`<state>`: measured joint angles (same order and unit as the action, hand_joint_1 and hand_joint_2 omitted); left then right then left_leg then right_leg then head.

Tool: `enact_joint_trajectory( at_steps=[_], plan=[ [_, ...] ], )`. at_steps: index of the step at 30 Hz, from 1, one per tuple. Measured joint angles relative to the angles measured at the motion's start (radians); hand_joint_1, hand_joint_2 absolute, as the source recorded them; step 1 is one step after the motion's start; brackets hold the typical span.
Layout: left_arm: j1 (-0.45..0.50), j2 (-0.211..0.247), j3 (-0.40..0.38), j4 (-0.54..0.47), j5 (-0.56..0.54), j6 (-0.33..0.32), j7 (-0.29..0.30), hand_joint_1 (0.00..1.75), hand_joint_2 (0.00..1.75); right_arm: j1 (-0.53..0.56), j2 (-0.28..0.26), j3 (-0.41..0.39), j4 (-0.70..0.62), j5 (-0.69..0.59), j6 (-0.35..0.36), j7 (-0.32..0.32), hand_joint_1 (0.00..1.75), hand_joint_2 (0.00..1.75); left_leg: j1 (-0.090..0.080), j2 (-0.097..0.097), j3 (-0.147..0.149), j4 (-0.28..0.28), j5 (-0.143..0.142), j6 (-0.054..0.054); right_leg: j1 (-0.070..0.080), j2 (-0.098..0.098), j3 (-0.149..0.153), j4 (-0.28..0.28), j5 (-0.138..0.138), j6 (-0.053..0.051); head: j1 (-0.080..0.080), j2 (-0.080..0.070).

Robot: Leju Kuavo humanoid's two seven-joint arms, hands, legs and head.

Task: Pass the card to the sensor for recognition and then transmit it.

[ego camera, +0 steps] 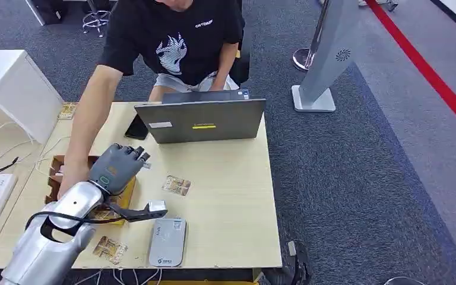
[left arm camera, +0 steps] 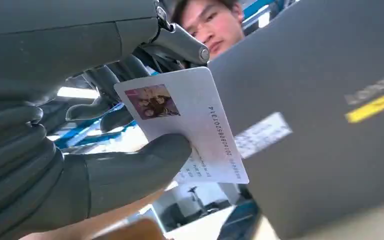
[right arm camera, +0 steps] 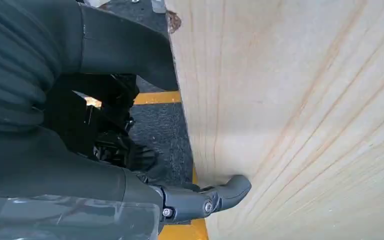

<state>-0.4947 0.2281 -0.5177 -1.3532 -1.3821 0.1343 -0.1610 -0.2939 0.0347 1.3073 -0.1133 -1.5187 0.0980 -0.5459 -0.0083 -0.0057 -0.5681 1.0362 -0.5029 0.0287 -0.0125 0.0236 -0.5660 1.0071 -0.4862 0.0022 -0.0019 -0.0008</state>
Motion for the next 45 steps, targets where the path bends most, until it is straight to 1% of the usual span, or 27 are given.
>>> enact_joint_trajectory(
  at_steps=[4,10,22,23,24,25,31,35,39,45],
  plan=[
    [-0.049,0.001,0.013,0.050,-0.002,-0.003,0.006,1.75,1.75,-0.002,0.002,0.006,0.000,0.000,-0.001,0.006,0.00,1.75,0.000,0.001,0.000,0.000,0.000,0.000,0.000,0.001,0.000,0.000,0.000,-0.001,0.000,0.000],
    [-0.093,0.000,0.037,0.112,-0.012,-0.010,0.016,1.75,1.75,-0.004,0.002,0.016,0.000,0.000,-0.002,0.009,0.00,1.75,0.000,0.001,0.000,0.000,0.000,0.000,0.000,0.001,0.000,0.000,0.001,-0.001,0.000,0.000],
    [-0.107,0.003,0.080,0.163,-0.015,-0.006,0.022,1.75,1.75,-0.006,0.008,0.016,0.000,0.000,-0.005,0.010,0.00,1.75,0.000,0.003,0.000,0.000,0.000,0.000,0.001,0.003,0.000,0.001,0.001,-0.001,0.000,0.000],
    [-0.108,0.003,0.081,0.166,-0.015,-0.005,0.022,1.36,1.75,-0.006,0.008,0.016,0.000,0.000,-0.005,0.010,0.00,1.75,0.000,0.004,0.000,0.000,0.000,0.000,0.001,0.003,-0.001,0.001,0.001,-0.001,0.000,0.000],
    [-0.109,0.004,0.084,0.171,-0.015,-0.002,0.024,0.79,1.75,-0.006,0.008,0.016,0.000,0.000,-0.004,0.010,0.00,1.75,0.000,0.004,0.000,0.000,0.000,0.000,0.001,0.004,-0.001,0.001,0.001,-0.001,0.000,0.000],
    [-0.109,0.005,0.087,0.173,-0.015,-0.001,0.024,0.00,1.75,-0.006,0.008,0.016,0.000,0.000,-0.004,0.010,0.00,1.75,0.000,0.004,0.000,0.000,0.000,0.000,0.001,0.004,-0.001,0.001,0.001,-0.001,0.000,0.000],
    [-0.107,0.004,0.091,0.181,-0.015,0.005,0.023,0.00,1.75,-0.007,0.008,0.016,0.000,0.000,-0.005,0.009,0.00,1.75,0.001,0.004,0.000,0.000,0.000,0.000,0.001,0.004,-0.001,0.001,0.001,-0.002,0.000,0.000],
    [-0.097,0.004,0.103,0.181,-0.015,0.025,0.024,0.00,1.75,-0.007,0.008,0.016,0.000,0.000,-0.005,0.009,0.00,1.75,0.001,0.004,0.000,0.000,0.000,0.000,0.001,0.004,-0.001,0.001,0.001,-0.002,0.000,0.000],
    [-0.075,0.004,0.113,0.180,-0.014,0.043,0.018,0.00,1.75,-0.007,0.008,0.016,0.000,0.000,-0.003,0.008,0.00,1.75,0.001,0.004,0.000,0.000,0.000,0.000,0.001,0.004,-0.001,0.001,0.001,-0.002,0.000,0.000],
    [-0.034,0.001,0.139,0.151,-0.013,0.056,0.008,0.00,1.75,-0.005,0.008,0.016,0.001,0.000,-0.002,0.001,0.00,1.75,0.001,0.005,0.000,0.000,0.000,0.000,0.001,0.004,-0.002,0.001,0.001,-0.002,0.000,0.000]
  ],
)
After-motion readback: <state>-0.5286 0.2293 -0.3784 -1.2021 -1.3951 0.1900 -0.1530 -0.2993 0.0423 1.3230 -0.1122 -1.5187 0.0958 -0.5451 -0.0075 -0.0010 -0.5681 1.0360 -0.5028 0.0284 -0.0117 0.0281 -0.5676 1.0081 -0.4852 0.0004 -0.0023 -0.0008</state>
